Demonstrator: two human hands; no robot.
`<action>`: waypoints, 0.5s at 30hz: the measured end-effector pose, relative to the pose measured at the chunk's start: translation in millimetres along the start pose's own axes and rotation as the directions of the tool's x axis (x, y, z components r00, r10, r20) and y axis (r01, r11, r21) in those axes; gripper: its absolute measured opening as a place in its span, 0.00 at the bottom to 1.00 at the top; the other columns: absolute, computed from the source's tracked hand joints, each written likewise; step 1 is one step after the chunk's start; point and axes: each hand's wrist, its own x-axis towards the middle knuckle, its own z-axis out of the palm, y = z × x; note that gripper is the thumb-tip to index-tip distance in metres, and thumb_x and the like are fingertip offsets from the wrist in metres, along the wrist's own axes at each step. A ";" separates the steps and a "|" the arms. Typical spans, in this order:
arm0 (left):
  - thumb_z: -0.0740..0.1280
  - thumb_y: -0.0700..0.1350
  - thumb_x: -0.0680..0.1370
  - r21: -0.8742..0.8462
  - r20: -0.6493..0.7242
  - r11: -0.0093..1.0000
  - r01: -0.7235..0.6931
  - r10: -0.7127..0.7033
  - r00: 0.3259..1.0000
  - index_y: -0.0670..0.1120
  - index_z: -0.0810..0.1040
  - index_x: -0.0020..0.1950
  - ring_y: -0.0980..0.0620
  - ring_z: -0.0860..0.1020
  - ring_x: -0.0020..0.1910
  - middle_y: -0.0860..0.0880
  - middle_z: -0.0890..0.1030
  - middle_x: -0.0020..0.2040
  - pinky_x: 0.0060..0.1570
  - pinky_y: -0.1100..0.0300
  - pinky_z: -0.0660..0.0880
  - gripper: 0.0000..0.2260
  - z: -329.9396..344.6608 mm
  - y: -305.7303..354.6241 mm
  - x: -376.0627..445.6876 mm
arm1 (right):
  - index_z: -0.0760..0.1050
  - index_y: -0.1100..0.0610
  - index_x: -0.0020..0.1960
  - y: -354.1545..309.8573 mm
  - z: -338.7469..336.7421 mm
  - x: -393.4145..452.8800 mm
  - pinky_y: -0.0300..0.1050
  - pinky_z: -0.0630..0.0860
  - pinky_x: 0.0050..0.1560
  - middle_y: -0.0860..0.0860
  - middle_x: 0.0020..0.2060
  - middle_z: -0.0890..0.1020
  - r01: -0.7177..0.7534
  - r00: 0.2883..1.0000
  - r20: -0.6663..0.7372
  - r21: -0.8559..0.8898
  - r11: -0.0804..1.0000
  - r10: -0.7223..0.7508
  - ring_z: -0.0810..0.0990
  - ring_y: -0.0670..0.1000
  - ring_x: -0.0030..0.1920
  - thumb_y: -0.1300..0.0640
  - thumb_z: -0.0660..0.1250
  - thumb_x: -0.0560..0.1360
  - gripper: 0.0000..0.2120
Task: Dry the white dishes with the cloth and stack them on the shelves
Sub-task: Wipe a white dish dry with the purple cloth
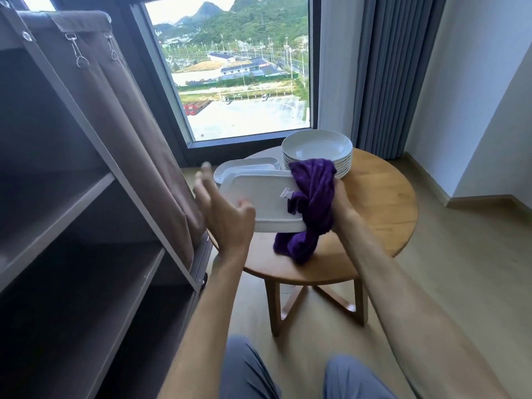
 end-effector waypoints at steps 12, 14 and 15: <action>0.74 0.66 0.65 0.104 0.570 0.822 -0.560 0.412 0.711 0.52 0.57 0.83 0.41 0.69 0.69 0.39 0.67 0.74 0.65 0.44 0.70 0.51 -3.7 1.7 26.5 | 0.70 0.55 0.43 -56.2 20.4 -4.3 0.38 0.76 0.30 0.51 0.37 0.74 -0.011 0.990 0.139 0.023 1.000 0.008 0.75 0.46 0.32 0.58 0.53 0.86 0.15; 0.72 0.63 0.69 -0.254 0.609 0.948 -0.192 0.311 0.730 0.52 0.54 0.83 0.54 0.74 0.63 0.47 0.73 0.70 0.58 0.62 0.75 0.48 -0.5 10.1 10.7 | 0.70 0.53 0.45 -52.2 25.8 -8.7 0.37 0.79 0.32 0.49 0.41 0.76 0.031 0.994 0.106 0.083 0.996 -0.039 0.77 0.45 0.37 0.61 0.49 0.87 0.16; 0.72 0.61 0.71 -0.390 0.625 0.921 -0.022 0.282 0.728 0.52 0.58 0.82 0.60 0.77 0.58 0.53 0.77 0.65 0.52 0.68 0.77 0.43 3.9 13.0 3.0 | 0.69 0.51 0.46 -51.9 32.5 -8.2 0.38 0.79 0.36 0.48 0.43 0.76 0.076 0.994 0.074 0.096 0.992 -0.084 0.77 0.45 0.40 0.61 0.49 0.87 0.16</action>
